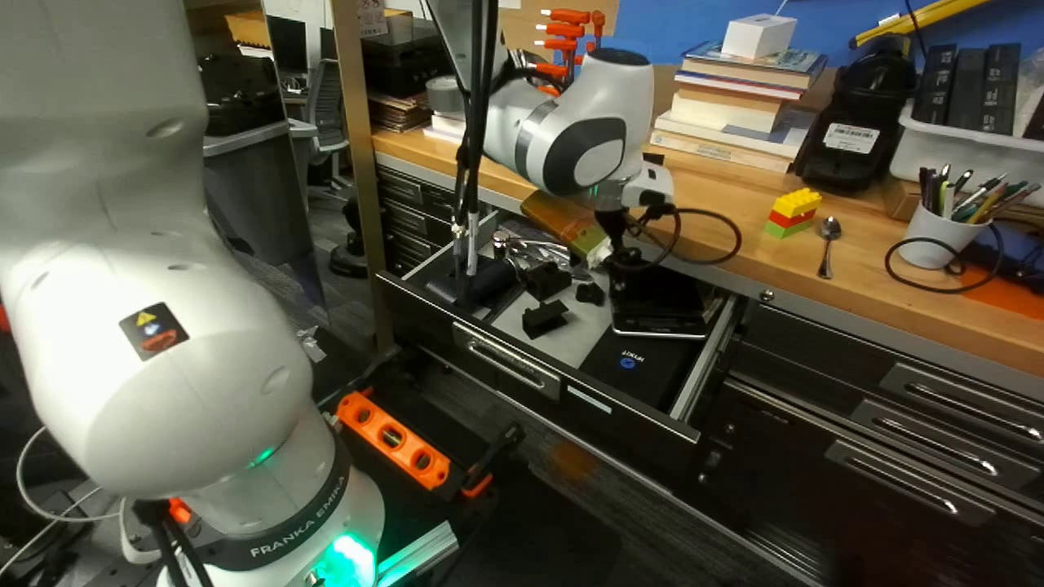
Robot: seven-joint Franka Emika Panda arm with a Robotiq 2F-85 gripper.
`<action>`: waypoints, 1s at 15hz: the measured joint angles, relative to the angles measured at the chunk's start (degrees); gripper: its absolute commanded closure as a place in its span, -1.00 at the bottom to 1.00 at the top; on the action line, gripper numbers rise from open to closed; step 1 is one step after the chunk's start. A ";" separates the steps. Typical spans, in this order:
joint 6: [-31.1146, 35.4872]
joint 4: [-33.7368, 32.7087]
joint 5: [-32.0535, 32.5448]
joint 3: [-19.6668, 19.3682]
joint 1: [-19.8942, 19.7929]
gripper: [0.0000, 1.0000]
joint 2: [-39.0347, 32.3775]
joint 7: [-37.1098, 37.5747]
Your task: Pick up the three black objects from the countertop, put them in the drawer and close the drawer.
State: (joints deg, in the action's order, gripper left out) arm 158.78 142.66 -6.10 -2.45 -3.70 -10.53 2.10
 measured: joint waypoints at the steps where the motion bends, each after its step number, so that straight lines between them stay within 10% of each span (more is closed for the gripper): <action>1: -2.09 -1.75 1.26 -0.15 0.11 -1.00 1.23 0.16; 15: -27.23 -30.09 -1.90 5.81 6.31 -1.00 -2.00 9.10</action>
State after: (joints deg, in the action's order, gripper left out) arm 131.55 112.56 -7.99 3.36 2.61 -12.53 11.20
